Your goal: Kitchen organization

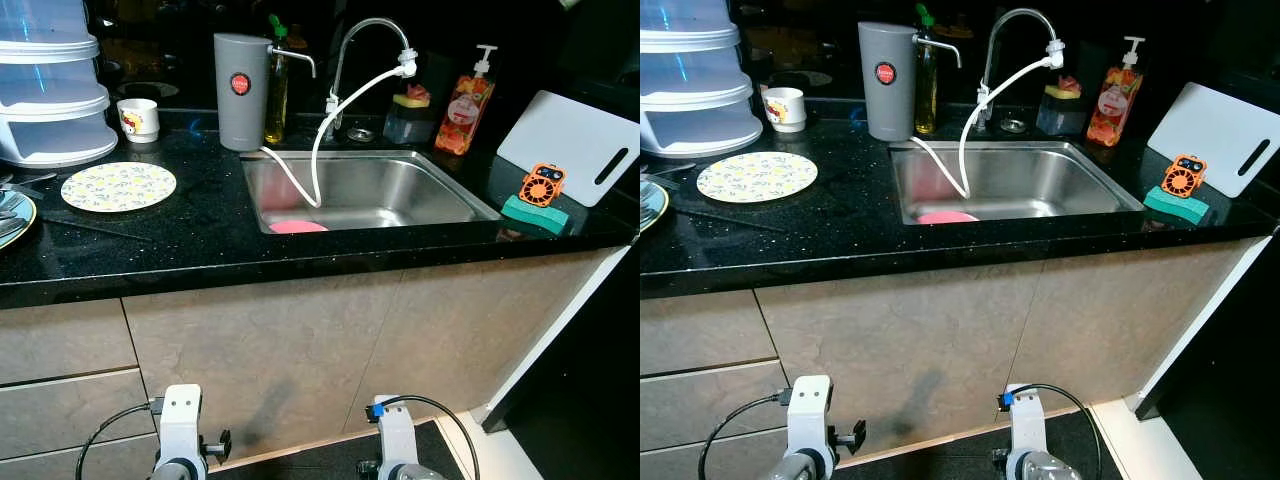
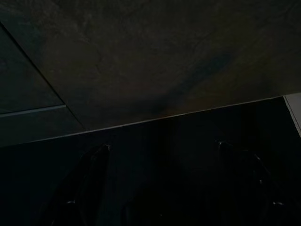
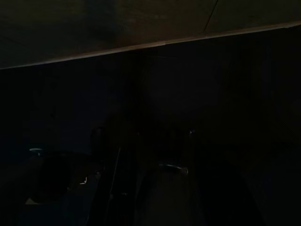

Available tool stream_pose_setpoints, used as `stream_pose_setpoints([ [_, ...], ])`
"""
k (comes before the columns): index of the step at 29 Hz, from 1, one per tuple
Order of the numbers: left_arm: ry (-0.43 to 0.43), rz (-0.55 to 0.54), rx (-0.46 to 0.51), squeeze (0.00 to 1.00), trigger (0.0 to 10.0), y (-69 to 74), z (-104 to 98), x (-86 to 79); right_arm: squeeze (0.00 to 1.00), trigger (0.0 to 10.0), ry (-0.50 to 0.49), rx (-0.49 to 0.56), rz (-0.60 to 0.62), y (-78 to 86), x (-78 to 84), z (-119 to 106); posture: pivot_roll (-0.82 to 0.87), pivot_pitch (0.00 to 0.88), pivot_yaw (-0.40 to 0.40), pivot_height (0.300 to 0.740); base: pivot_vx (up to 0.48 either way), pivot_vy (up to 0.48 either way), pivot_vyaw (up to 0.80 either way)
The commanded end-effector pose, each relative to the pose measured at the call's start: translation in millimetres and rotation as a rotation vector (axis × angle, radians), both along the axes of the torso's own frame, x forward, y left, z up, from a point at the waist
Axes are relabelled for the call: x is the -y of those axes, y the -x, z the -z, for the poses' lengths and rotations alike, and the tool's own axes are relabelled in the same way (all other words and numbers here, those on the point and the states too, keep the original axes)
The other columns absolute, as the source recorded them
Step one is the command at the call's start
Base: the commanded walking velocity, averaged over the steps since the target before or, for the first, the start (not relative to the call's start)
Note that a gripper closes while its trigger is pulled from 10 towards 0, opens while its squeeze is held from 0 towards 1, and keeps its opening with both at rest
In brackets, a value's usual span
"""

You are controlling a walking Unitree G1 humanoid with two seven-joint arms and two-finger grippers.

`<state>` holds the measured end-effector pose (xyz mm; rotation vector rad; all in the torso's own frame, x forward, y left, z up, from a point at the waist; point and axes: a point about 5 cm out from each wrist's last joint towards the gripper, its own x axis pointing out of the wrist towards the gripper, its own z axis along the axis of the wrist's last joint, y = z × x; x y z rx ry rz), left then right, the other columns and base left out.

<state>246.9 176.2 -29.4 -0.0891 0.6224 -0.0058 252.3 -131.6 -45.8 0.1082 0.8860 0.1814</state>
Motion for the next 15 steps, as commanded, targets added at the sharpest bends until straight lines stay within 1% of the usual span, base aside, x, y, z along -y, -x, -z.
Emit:
stream_pose_setpoints([
  [1,-0.008,0.003,-0.018,0.00,10.0,1.5,2.6,-1.0,0.00,10.0,-0.002,-0.011,0.023,0.5,2.5,0.6,0.03,0.000,-0.068,0.740,0.000,0.000,0.00],
  [15,-0.015,0.007,-0.018,0.00,10.0,-0.6,1.7,-2.2,0.00,10.0,-0.004,-0.008,0.023,-1.3,1.1,-0.6,0.03,0.000,-0.067,0.740,0.000,0.000,0.00],
])
